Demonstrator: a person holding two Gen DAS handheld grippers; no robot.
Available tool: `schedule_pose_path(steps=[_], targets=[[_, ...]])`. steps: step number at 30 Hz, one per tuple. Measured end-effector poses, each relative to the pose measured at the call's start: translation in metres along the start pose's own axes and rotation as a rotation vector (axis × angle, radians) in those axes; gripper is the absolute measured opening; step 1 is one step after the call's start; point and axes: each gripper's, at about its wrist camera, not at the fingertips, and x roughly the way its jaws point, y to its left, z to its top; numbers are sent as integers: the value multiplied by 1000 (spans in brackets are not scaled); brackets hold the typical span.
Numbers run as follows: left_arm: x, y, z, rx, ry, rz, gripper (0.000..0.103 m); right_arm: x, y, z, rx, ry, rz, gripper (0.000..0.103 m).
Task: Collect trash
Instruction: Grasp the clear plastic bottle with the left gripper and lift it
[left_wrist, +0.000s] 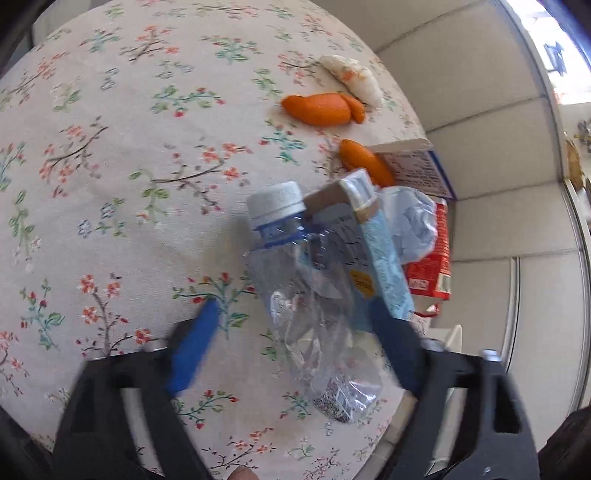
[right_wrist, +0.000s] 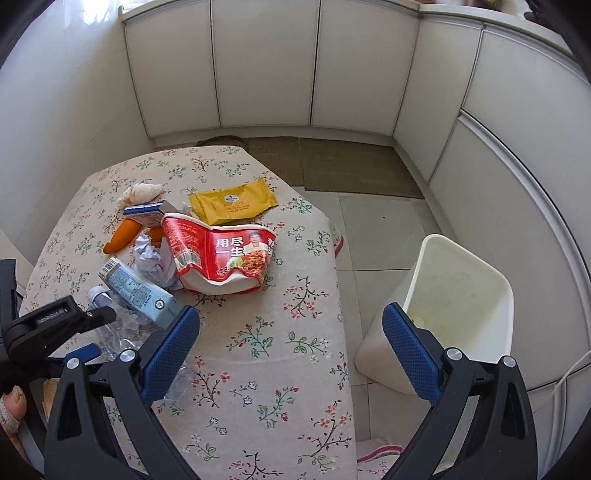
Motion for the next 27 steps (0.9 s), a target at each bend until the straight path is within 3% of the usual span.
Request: schedule_pose_path(steps=[5, 9, 11, 13, 16, 23, 27], targets=[[13, 3, -7, -40, 39, -39, 84, 2, -18, 1, 61, 4, -12, 96], [23, -3, -12, -27, 15, -48, 75, 5, -21, 1, 74, 22, 1, 96], [26, -10, -12, -10, -14, -30, 61, 6, -19, 0, 60, 22, 0, 96], [29, -11, -12, -3, -7, -26, 40, 7, -18, 0, 54, 22, 10, 96], [28, -5, -7, 5, 15, -54, 24, 8, -15, 1, 55, 21, 57, 96], [-11, -7, 0, 107, -21, 11, 22, 14, 32, 5, -127, 35, 205, 96], [-53, -14, 7, 227, -138, 107, 22, 25, 69, 5, -246, 61, 279, 96]])
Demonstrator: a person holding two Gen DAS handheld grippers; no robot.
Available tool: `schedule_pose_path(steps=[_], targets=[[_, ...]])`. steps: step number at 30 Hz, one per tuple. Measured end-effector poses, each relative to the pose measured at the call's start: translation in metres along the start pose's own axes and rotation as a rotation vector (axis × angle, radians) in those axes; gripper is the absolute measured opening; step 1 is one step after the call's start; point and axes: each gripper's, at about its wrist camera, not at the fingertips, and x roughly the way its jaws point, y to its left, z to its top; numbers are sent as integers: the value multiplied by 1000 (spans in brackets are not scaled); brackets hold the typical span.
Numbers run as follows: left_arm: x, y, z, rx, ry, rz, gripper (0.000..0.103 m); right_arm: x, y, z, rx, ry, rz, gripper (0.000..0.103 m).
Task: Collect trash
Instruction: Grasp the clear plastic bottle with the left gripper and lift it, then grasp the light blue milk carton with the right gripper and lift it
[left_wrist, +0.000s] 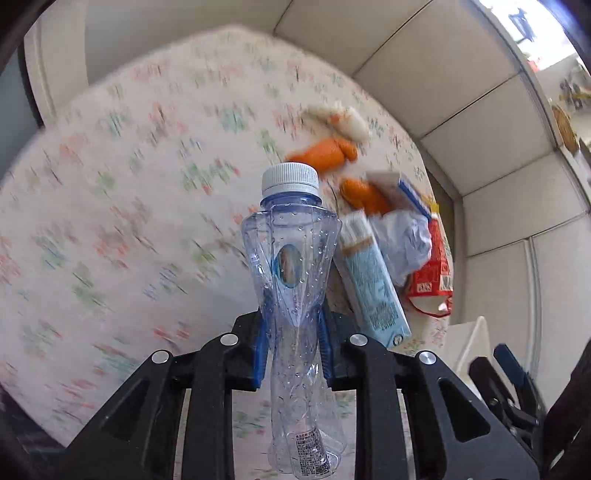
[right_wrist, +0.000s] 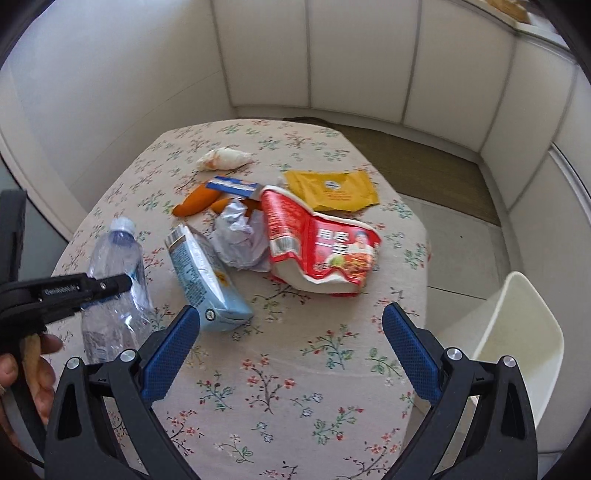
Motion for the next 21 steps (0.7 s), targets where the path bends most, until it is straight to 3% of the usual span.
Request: schedule_pose_path(steps=[6, 10, 18, 21], targets=[[-52, 14, 23, 59, -144, 44, 22, 29, 57, 7, -174, 24, 18, 96], [-67, 22, 34, 52, -172, 28, 22, 53, 94, 5, -289, 76, 11, 96], [-87, 49, 42, 43, -201, 41, 22, 98, 129, 4, -322, 181, 36, 96], [-87, 60, 45, 33, -194, 44, 22, 116, 134, 4, -302, 236, 66, 78]])
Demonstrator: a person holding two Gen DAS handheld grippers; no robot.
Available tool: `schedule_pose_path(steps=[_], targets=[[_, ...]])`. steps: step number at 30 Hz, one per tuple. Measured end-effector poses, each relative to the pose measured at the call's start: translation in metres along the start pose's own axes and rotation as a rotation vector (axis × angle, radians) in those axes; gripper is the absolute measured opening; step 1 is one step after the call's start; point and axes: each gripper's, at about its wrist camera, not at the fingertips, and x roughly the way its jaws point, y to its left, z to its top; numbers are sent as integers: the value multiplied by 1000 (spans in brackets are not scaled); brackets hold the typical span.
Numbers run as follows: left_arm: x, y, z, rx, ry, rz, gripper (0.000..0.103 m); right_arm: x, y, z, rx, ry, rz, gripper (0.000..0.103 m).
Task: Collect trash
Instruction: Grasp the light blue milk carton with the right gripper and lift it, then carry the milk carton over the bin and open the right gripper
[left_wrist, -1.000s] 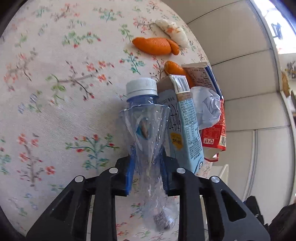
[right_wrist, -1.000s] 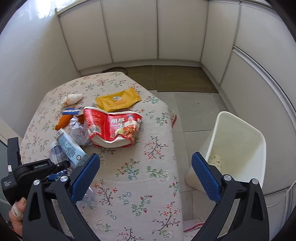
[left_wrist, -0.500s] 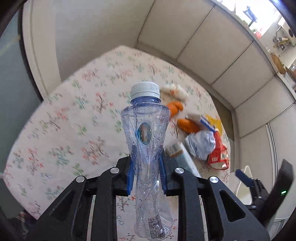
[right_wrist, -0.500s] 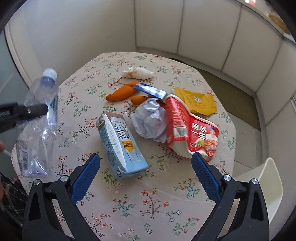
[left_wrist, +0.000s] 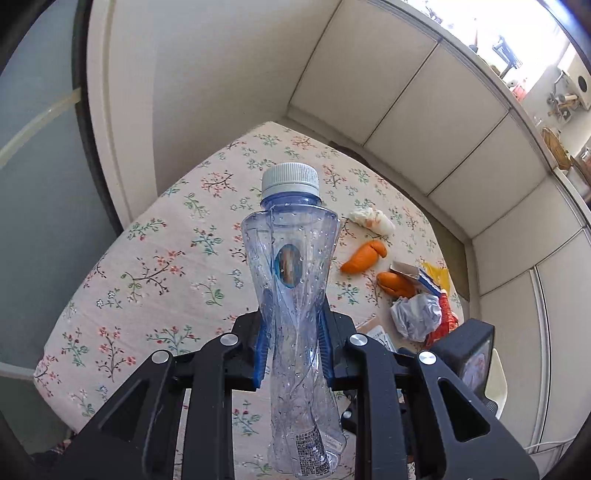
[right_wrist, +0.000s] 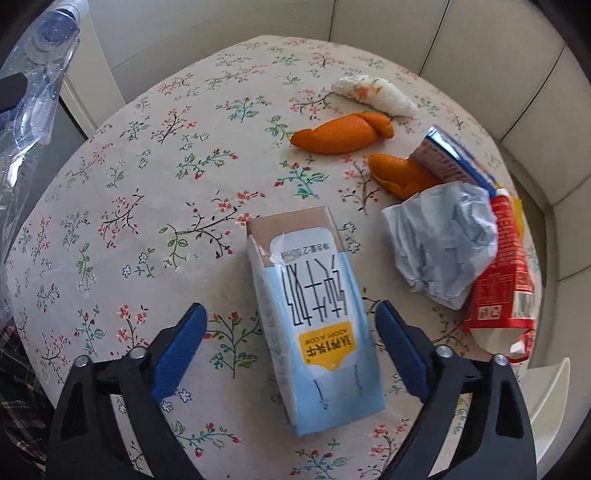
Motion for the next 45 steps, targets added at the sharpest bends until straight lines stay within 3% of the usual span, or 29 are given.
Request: schedule_pose_path(steps=[1, 2, 6, 10, 19, 30, 37, 45], targets=[[1, 3, 1, -4, 2, 3, 22, 5, -1, 1, 16, 19, 20, 61], [1, 6, 2, -7, 4, 5, 22, 8, -3, 1, 35, 36, 52, 60], [1, 12, 6, -24, 6, 0, 22, 7, -7, 1, 97, 25, 113, 57], [-1, 7, 7, -8, -9, -8, 22, -7, -6, 0, 110, -13, 109, 57], [-12, -27, 3, 72, -74, -29, 22, -75, -21, 2, 149, -211, 62, 58], [-25, -90, -10, 183, -169, -134, 22, -152, -62, -30, 265, -417, -97, 58], [-35, -143, -20, 272, -243, -269, 22, -189, -107, -63, 407, -510, -243, 58], [-25, -208, -48, 380, -238, -362, 22, -225, -174, -113, 617, -573, -405, 58]])
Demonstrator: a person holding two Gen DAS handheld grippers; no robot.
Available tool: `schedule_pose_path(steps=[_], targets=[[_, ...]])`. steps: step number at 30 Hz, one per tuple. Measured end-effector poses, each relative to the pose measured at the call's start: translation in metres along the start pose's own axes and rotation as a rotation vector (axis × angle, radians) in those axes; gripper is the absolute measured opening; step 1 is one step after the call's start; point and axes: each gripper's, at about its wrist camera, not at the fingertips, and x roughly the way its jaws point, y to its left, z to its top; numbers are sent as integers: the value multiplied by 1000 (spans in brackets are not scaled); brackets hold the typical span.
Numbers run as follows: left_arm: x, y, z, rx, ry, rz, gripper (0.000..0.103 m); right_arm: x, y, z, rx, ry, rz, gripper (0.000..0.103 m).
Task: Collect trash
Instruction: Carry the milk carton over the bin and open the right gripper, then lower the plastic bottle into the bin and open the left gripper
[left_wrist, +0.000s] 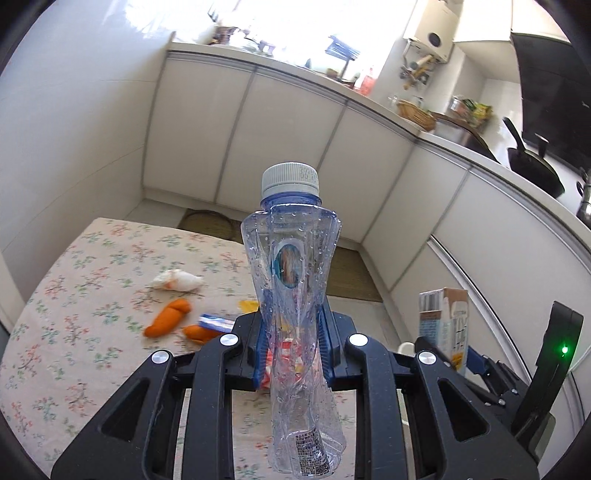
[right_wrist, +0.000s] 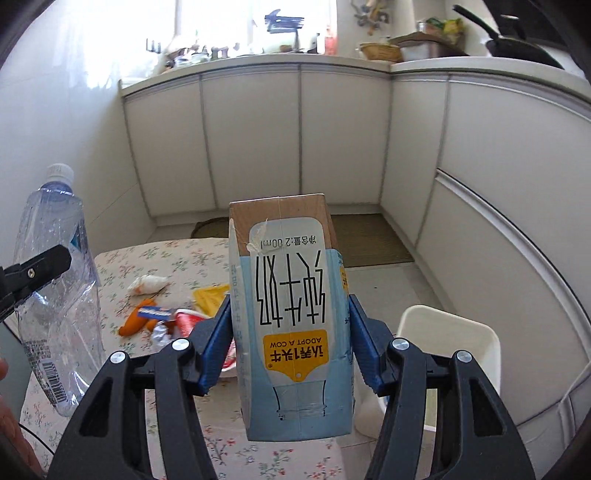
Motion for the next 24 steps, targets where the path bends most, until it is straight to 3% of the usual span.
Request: schedule_pose_path(steps=[10, 19, 24], targets=[[46, -90, -2, 54, 44, -164, 22, 3, -110, 0, 181, -11, -204, 58], [91, -162, -21, 127, 131, -255, 22, 19, -187, -14, 295, 67, -331, 60], [111, -194, -35, 173, 180, -290, 22, 15, -212, -17, 352, 65, -376, 70]])
